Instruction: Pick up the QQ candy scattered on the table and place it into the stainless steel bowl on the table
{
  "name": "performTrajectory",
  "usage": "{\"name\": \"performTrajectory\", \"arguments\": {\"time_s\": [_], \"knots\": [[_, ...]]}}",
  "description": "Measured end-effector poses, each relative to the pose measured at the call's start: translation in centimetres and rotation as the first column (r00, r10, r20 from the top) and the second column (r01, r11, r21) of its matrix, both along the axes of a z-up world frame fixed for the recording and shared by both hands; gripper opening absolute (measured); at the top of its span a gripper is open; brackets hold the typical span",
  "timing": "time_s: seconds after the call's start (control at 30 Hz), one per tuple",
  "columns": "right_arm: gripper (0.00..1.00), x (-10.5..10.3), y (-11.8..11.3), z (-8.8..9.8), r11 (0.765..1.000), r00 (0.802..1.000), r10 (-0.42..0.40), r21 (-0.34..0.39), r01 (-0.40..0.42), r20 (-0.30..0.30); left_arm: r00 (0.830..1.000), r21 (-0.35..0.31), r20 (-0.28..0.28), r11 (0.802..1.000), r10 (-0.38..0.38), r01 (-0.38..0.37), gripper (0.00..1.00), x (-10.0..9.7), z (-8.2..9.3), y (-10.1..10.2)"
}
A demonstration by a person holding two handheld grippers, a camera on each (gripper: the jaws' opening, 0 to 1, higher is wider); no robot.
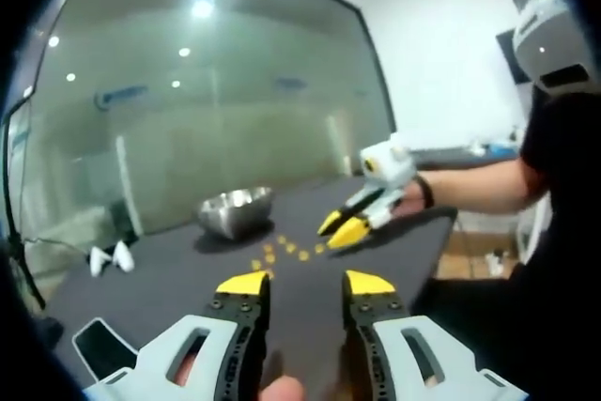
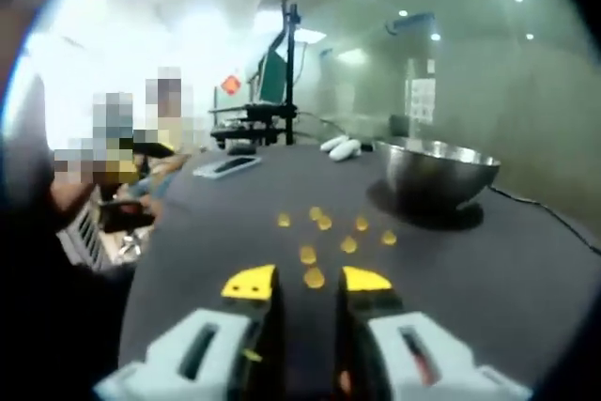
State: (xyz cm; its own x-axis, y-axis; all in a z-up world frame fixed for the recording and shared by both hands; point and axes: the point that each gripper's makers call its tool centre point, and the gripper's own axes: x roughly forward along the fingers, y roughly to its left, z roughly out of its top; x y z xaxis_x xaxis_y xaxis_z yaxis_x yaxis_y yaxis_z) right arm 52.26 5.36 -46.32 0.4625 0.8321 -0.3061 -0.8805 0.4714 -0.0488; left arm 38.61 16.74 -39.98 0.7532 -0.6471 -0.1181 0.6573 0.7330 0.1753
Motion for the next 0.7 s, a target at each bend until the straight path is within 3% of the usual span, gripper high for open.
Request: {"name": "performTrajectory", "arguments": {"time_s": [0.3,0.5,0.7], "knots": [[0.20,0.5,0.9,-1.7,0.998,1.000,0.026,-0.064,-0.026,0.003,1.000,0.006,0.000,1.000,0.000,0.000,0.32,-0.2,-0.1,0.0],[0.10,0.2,0.8,-1.6,0.998,0.999,0.044,-0.045,-0.044,-0.018,1.000,0.010,-0.003,1.000,0.003,-0.003,0.32,-0.2,-0.2,0.1],[0.10,0.1,0.7,-1.6,0.998,0.999,0.038,-0.042,-0.039,-0.017,1.000,0.012,0.003,1.000,-0.009,0.009,0.32,-0.4,0.1,-0.3]]}}
